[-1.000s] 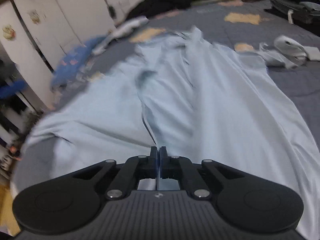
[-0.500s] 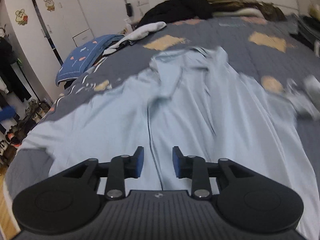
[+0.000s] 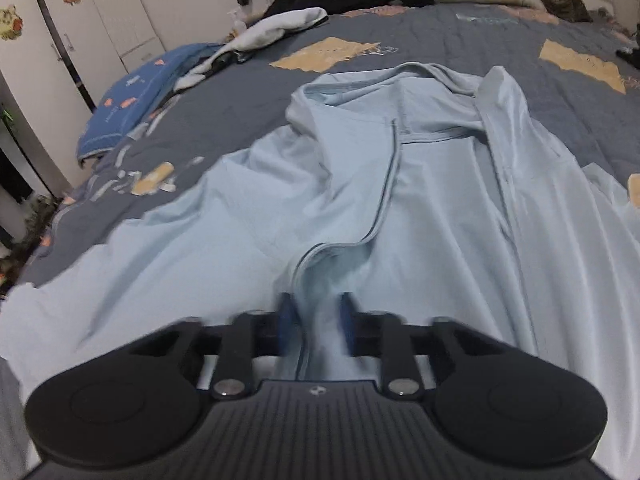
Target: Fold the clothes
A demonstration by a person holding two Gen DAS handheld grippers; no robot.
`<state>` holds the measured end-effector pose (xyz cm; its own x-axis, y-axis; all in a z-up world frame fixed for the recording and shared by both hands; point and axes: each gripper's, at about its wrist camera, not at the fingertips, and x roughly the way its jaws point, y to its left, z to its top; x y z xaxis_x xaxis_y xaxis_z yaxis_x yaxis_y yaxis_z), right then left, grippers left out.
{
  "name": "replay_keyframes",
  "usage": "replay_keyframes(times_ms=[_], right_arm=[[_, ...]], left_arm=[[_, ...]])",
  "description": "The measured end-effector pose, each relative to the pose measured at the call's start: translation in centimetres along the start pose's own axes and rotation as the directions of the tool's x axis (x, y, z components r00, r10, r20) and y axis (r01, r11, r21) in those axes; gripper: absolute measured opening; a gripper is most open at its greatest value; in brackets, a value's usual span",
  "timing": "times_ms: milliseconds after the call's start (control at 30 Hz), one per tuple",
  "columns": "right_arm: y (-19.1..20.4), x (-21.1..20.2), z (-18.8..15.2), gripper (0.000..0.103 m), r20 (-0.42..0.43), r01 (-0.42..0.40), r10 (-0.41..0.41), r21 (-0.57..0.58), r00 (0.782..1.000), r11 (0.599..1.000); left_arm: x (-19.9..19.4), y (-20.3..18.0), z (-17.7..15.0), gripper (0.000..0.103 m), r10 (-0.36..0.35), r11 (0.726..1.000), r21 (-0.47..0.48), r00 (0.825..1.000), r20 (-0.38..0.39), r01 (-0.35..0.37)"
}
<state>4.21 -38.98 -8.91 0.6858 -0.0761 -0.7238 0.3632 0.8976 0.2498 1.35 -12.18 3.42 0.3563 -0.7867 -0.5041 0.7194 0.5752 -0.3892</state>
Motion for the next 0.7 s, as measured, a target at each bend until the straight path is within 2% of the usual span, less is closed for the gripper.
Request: replay_keyframes(times_ms=[33, 167, 200, 300, 400, 467, 567, 700], right_arm=[[-0.3, -0.2, 0.2, 0.001, 0.017, 0.007, -0.007, 0.012, 1.0, 1.0], [-2.8, -1.5, 1.1, 0.001, 0.088, 0.057, -0.068, 0.119, 0.994, 0.991], [-3.3, -1.5, 1.2, 0.002, 0.078, 0.063, -0.074, 0.128, 0.994, 0.99], [-3.5, -0.8, 0.8, 0.005, -0.025, 0.075, -0.074, 0.01, 0.997, 0.997], [-4.3, -2.9, 1.4, 0.008, -0.015, 0.016, -0.016, 0.014, 1.0, 1.0], [-4.8, -5.0, 2.6, 0.026, 0.057, 0.002, -0.002, 0.001, 0.998, 1.0], [-5.2, -5.9, 4.8, 0.034, 0.143, 0.147, -0.133, -0.093, 0.981, 0.985], [-6.7, -3.7, 7.3, 0.034, 0.127, 0.204, -0.189, -0.124, 0.974, 0.971]], left_arm=[[0.1, 0.0, 0.0, 0.067, 0.004, 1.0, 0.001, 1.0, -0.003, -0.004], [-0.1, 0.1, -0.1, 0.067, 0.005, 1.0, -0.003, 1.0, -0.002, -0.005], [-0.2, -0.1, -0.1, 0.067, 0.003, 1.0, -0.001, 1.0, -0.001, -0.003], [-0.2, -0.4, -0.2, 0.067, 0.0, 1.0, 0.008, 1.0, -0.007, 0.0], [-0.2, -0.5, -0.3, 0.067, -0.004, 1.0, 0.01, 1.0, -0.01, 0.004], [-0.2, -0.5, -0.3, 0.067, -0.007, 1.0, -0.001, 1.0, -0.009, 0.007], [0.1, -0.6, -0.4, 0.067, -0.012, 1.0, -0.001, 1.0, -0.017, 0.012], [1.1, -0.7, -0.7, 0.067, -0.008, 1.0, 0.017, 0.999, -0.045, 0.009]])
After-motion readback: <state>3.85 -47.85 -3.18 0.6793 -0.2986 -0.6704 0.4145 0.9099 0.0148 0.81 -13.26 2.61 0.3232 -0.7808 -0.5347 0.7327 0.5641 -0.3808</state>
